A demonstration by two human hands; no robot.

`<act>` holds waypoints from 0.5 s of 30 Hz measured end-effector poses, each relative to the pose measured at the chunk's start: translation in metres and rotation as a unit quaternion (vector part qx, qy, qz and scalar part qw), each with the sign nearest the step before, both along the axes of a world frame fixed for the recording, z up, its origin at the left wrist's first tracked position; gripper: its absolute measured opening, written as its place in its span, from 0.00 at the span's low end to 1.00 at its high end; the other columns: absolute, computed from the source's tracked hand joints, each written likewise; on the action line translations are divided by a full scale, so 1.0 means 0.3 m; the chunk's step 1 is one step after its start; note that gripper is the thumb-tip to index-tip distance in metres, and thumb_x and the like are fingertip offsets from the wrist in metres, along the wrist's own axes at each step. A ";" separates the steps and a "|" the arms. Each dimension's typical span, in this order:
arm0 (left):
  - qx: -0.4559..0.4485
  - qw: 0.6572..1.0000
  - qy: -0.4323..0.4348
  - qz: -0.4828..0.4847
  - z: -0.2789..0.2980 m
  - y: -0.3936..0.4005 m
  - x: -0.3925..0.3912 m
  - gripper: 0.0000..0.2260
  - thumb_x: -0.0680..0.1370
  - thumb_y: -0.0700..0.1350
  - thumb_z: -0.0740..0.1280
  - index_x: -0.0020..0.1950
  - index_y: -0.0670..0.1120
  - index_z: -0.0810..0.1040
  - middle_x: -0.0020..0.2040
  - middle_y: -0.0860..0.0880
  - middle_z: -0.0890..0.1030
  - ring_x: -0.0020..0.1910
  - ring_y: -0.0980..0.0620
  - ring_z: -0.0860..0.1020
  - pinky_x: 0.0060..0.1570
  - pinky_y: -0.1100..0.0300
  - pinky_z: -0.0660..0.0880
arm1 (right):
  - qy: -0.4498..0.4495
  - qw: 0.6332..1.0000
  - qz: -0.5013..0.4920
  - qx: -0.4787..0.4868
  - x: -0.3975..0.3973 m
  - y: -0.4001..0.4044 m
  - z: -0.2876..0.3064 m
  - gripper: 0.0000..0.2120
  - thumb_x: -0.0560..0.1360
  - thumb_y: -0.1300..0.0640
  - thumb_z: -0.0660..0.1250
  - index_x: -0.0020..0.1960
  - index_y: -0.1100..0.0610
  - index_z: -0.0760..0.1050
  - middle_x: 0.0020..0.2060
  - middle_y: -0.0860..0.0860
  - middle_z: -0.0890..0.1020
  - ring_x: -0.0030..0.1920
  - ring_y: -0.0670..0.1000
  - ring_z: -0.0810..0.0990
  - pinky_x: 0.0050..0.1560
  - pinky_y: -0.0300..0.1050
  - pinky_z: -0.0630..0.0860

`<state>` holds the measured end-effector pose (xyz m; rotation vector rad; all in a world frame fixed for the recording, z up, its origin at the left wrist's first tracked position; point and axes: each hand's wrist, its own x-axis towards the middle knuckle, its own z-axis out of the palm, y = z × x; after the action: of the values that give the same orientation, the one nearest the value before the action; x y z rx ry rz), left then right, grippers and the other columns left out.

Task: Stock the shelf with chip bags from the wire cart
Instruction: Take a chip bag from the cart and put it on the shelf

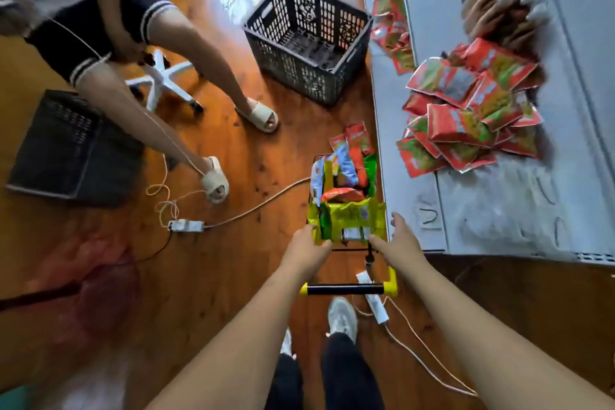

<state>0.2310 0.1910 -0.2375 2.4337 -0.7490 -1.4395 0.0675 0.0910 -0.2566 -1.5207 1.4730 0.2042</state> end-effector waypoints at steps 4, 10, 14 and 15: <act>-0.019 0.998 -0.046 -0.037 -0.226 -0.084 0.023 0.28 0.76 0.49 0.67 0.74 0.45 0.65 0.66 0.41 0.71 0.66 0.40 0.72 0.64 0.49 0.71 | 0.006 1.000 0.003 -0.022 0.035 -0.038 -0.226 0.43 0.73 0.49 0.71 0.79 0.56 0.49 0.74 0.57 0.62 0.73 0.56 0.64 0.67 0.49 0.66; -0.052 0.987 -0.128 -0.087 -0.465 -0.169 0.056 0.36 0.76 0.53 0.68 0.79 0.47 0.55 0.72 0.43 0.63 0.71 0.41 0.64 0.66 0.48 0.70 | 0.007 0.998 0.012 -0.063 0.062 -0.032 -0.452 0.48 0.71 0.44 0.72 0.79 0.54 0.46 0.76 0.56 0.59 0.74 0.57 0.62 0.70 0.52 0.64; -0.106 0.954 -0.212 -0.184 -0.556 -0.173 0.061 0.39 0.75 0.57 0.68 0.80 0.50 0.53 0.76 0.46 0.60 0.73 0.43 0.60 0.65 0.47 0.69 | -0.013 0.993 0.005 -0.117 0.070 -0.016 -0.507 0.44 0.71 0.43 0.71 0.78 0.51 0.49 0.73 0.53 0.63 0.73 0.53 0.64 0.69 0.53 0.68; -0.116 0.949 -0.216 -0.198 -0.569 -0.179 0.062 0.38 0.76 0.58 0.67 0.80 0.51 0.53 0.76 0.47 0.60 0.74 0.44 0.61 0.65 0.47 0.69 | -0.023 0.993 -0.001 -0.116 0.070 -0.013 -0.514 0.42 0.72 0.45 0.71 0.78 0.52 0.51 0.73 0.53 0.65 0.72 0.52 0.65 0.69 0.51 0.68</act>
<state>0.2496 0.1372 -0.4083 2.5262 -1.4806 -0.8454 0.0887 0.0870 -0.4108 -1.6973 1.5022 -0.0036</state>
